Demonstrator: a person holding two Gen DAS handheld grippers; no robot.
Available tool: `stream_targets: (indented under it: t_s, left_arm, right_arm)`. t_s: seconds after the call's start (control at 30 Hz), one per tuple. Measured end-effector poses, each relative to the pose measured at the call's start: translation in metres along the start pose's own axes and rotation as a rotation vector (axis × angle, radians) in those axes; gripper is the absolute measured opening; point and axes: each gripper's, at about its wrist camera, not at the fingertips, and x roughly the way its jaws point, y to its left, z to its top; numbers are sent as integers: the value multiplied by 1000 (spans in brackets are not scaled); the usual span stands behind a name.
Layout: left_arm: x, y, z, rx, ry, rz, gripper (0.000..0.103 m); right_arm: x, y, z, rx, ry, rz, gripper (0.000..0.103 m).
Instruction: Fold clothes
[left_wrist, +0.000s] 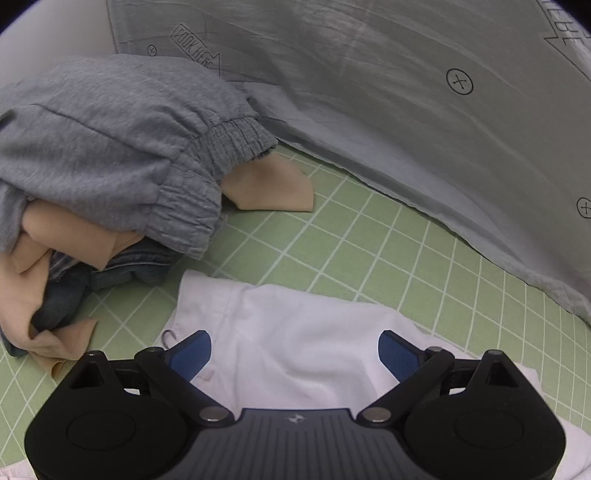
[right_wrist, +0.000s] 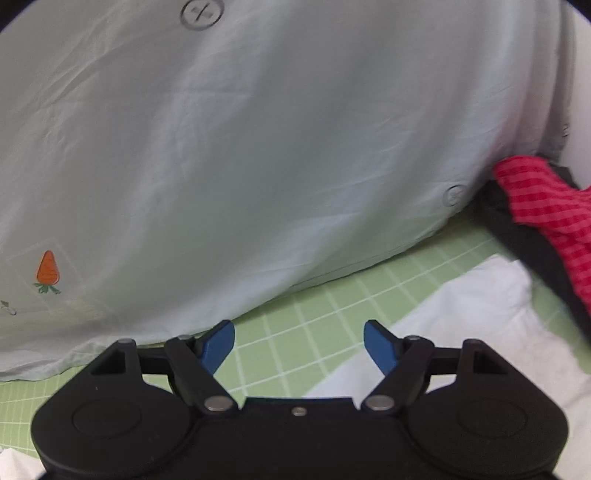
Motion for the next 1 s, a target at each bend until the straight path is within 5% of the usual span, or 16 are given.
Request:
stream_targets:
  t_s: [0.2,0.83,1.0]
  left_arm:
    - [21,-13,6,-10,38,-19,95]
    - [38,1,-6,-17,114,49,92]
    - [41,-1,-3,-24,119,57,92]
  right_arm:
    - [48,17,-12,-8,134,-52,70]
    - [-10,-32,-56,-76,157,-273,61]
    - [-9,-39,-50,18,138,-304,62]
